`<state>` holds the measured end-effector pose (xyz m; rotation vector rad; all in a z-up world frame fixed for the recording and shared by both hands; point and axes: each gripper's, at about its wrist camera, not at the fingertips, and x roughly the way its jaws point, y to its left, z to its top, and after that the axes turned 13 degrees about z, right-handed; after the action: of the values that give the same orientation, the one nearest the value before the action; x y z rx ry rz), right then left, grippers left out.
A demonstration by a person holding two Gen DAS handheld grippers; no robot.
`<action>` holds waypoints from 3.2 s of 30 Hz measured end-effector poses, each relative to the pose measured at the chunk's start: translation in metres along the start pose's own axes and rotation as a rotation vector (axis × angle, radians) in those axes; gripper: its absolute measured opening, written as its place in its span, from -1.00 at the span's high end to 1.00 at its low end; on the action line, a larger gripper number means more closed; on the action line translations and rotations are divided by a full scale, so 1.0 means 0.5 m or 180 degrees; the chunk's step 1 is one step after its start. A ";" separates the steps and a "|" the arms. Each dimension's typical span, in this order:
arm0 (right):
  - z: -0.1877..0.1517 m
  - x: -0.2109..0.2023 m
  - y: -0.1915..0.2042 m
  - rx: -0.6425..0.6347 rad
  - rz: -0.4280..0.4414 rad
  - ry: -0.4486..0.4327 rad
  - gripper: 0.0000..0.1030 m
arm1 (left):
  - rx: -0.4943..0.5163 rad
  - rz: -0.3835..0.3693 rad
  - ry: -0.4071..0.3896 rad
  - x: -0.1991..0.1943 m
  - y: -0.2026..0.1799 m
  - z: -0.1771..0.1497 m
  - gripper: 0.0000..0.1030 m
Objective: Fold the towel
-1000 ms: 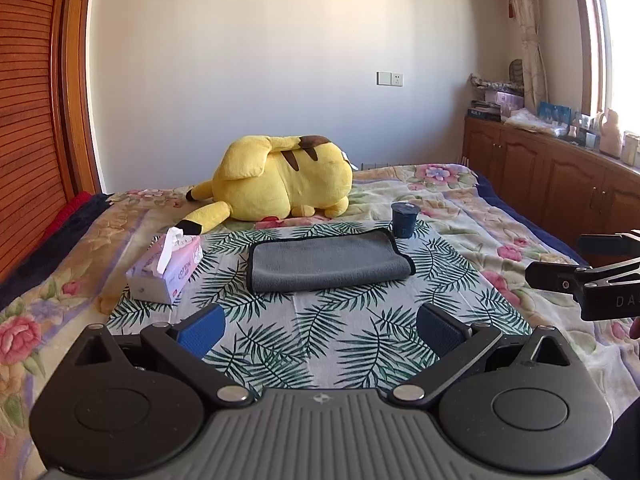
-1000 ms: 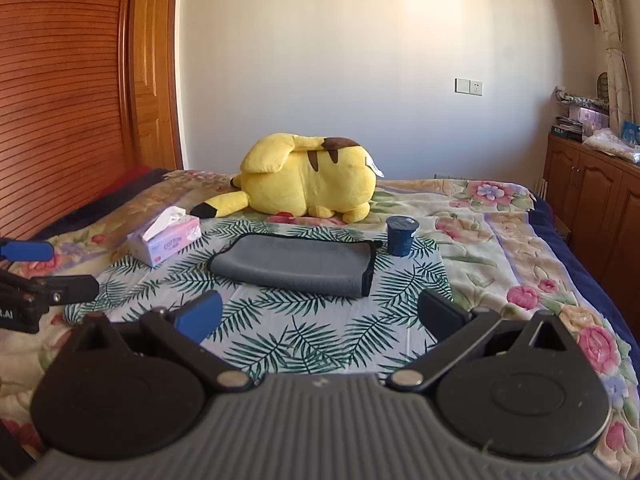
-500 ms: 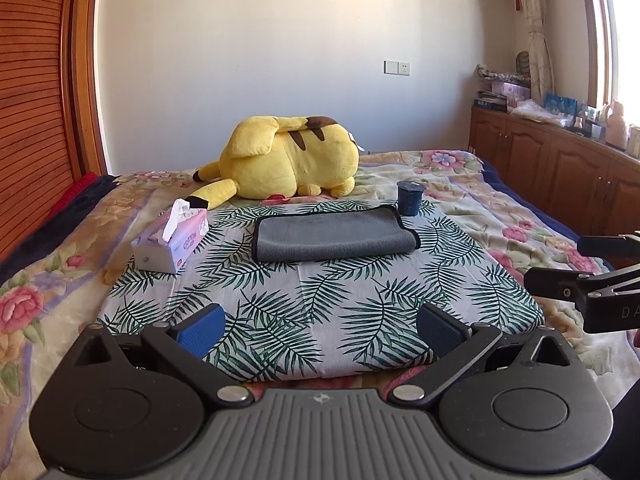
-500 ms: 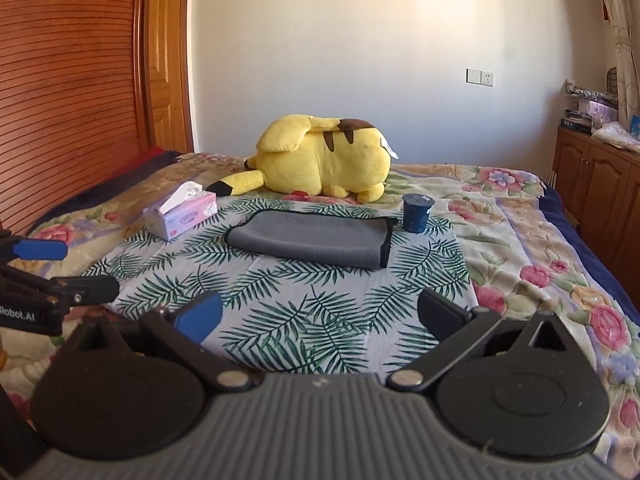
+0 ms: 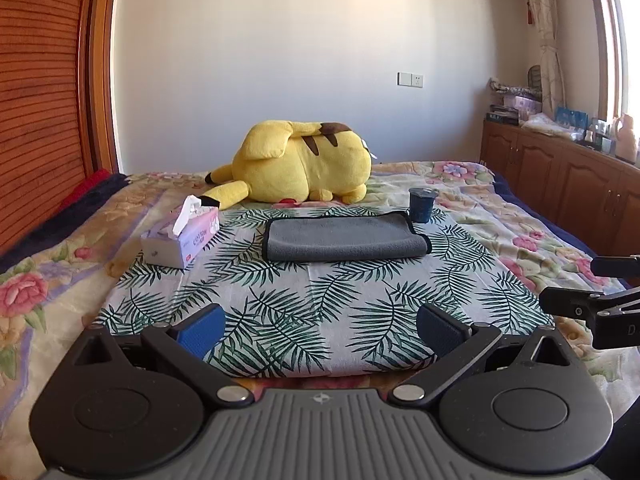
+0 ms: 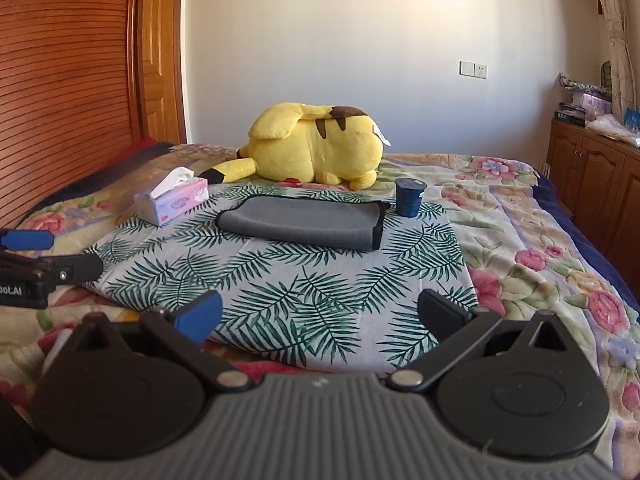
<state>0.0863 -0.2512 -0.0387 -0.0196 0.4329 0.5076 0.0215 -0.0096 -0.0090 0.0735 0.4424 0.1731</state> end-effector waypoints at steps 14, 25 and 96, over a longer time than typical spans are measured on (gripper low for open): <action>-0.003 -0.007 -0.011 0.0092 -0.0133 -0.0139 -1.00 | 0.0041 0.0040 -0.0267 -0.013 -0.001 -0.005 -0.69; -0.001 -0.024 -0.013 0.0065 -0.0266 -0.0362 -1.00 | -0.0012 0.0081 -0.0368 -0.022 0.010 0.001 -0.69; -0.001 -0.042 -0.015 0.0002 -0.0422 -0.0614 -1.00 | 0.0011 0.0135 -0.0458 -0.032 0.014 -0.003 -0.69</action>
<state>0.0731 -0.2678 -0.0314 0.0014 0.2412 0.3747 0.0055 -0.0055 -0.0030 0.0980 0.2977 0.2074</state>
